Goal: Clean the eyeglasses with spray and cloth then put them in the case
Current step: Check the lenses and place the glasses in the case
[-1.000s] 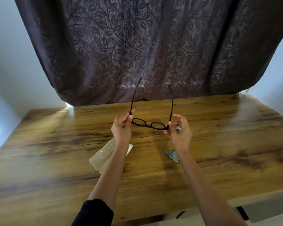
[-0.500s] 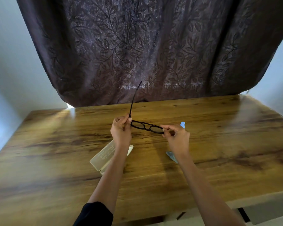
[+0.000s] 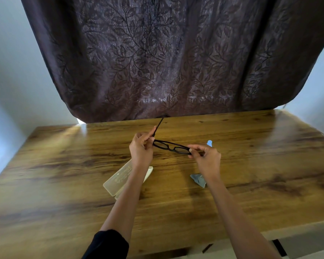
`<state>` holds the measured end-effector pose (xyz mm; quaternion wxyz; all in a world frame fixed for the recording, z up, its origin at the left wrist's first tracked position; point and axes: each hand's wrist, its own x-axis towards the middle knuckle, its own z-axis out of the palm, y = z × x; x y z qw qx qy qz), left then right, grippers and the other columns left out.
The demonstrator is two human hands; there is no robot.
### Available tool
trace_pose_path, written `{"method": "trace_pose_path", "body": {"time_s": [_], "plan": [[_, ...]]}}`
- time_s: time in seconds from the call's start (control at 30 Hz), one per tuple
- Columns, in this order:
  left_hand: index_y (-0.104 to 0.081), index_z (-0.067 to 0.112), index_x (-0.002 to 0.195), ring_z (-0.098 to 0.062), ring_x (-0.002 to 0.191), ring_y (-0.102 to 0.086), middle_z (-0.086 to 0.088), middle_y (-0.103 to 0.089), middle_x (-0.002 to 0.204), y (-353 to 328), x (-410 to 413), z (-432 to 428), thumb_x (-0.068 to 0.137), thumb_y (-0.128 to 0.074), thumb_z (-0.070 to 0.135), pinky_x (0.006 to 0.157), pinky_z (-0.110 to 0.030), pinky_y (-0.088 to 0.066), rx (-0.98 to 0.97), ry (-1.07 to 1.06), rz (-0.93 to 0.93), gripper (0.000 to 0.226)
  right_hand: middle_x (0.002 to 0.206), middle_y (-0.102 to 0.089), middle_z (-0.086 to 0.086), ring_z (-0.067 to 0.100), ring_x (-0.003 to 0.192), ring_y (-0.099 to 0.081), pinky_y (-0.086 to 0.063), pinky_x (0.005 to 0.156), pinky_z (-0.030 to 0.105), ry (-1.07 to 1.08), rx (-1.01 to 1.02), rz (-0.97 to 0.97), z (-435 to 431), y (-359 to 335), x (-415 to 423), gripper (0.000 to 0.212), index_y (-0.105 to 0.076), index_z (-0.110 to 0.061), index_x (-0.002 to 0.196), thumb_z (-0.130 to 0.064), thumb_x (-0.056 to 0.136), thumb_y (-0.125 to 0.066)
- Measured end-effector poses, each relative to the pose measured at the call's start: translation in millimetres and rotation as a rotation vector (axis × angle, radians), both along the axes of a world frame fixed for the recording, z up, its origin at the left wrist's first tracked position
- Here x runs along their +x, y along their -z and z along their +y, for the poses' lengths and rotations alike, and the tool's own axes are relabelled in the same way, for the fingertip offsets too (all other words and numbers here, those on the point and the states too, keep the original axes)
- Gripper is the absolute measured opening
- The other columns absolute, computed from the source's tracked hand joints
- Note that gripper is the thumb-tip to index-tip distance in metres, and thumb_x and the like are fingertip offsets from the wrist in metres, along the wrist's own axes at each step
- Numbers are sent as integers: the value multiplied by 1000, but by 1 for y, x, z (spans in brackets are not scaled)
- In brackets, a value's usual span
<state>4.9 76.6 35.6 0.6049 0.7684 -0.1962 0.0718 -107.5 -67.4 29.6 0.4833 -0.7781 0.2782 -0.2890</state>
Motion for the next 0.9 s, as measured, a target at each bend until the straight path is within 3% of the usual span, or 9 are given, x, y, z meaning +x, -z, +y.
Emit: {"method": "trace_pose_path", "body": {"time_s": [0.33,0.47,0.63,0.77,0.9], "plan": [[-71,24,100,-1,88,-52,0,-59,105,3,-5,2,89,-51,-3,69,4,-37,191,134,8,35,78,-71,-4,6,62,-68,-50,61,7,84,174,-31,-9,2,-4,12,-71,-13,90,-10,79,-68],[-69,21,103,8,85,-56,6,-65,104,-3,-7,7,89,-56,6,71,2,-41,128,171,94,25,80,-72,-1,7,63,-68,-54,69,16,75,217,-34,-14,3,-5,12,-72,-14,89,-10,79,-69],[-67,24,107,3,91,-61,8,-68,99,-10,-3,13,85,-62,8,77,-4,-44,107,327,227,28,82,-72,2,10,64,-68,-55,69,19,72,423,-84,-22,-5,-9,11,-71,-13,88,-7,78,-69],[-69,25,101,-6,81,-66,-4,-70,88,-12,-1,13,85,-62,11,79,-15,-49,66,347,272,22,82,-71,3,7,61,-61,-51,67,18,65,503,-80,-24,-16,-11,13,-72,-10,92,-11,79,-68],[-69,9,104,3,62,-59,0,-70,83,-15,-2,13,88,-58,11,71,-12,-50,-32,332,358,19,73,-61,0,5,61,-47,-41,60,18,20,453,-71,-22,-27,-14,15,-71,-15,94,-22,83,-64]]}}
